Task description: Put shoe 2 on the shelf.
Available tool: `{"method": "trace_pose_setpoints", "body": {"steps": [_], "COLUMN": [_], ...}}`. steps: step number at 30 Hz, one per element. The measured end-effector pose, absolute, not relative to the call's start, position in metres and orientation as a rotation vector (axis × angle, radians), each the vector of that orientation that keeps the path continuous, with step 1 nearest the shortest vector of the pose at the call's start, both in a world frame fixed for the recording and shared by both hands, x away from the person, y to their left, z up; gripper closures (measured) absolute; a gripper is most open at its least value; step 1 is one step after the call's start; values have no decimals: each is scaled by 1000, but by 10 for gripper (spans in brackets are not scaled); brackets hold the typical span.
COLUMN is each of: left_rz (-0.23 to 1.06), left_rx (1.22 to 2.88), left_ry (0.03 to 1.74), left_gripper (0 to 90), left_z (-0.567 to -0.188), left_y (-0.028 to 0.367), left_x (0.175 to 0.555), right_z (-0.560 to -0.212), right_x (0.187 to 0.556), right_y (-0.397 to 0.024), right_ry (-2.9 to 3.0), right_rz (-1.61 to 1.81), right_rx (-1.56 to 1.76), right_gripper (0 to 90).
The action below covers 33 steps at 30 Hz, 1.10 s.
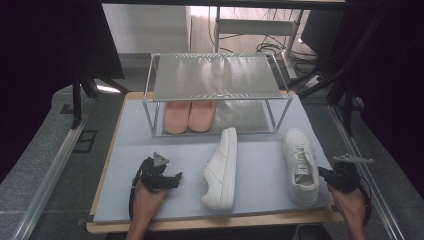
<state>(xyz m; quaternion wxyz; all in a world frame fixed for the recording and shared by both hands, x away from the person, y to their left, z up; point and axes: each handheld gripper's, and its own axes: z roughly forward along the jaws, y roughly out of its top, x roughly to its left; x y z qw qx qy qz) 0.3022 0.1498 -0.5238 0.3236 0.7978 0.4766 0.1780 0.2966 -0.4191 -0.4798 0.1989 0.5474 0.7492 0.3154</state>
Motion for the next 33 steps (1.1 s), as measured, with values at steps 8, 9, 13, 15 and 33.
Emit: {"method": "trace_pose_setpoints", "body": {"steps": [8,9,13,15,33], "left_rz": [467,468,468,467,468], "left_rx": [2093,2093,2093,2093,2089], "left_ry": [1251,1250,1251,1250,1252], "left_gripper": [116,116,116,116,116], "left_z": [-524,-524,-524,-524,-524], "left_y": [150,150,150,150,150], "left_x": [302,302,302,302,302], "right_z": [-494,-494,-491,-487,-442], "right_x": [296,296,295,294,282], "right_y": [-426,-426,-424,-424,-420], "right_ry": [2078,2076,2074,2072,2006], "right_rz": [894,890,888,887,1004], "right_rx": [1573,1569,1554,1544,1442], "right_gripper": [900,900,900,900,900]}}
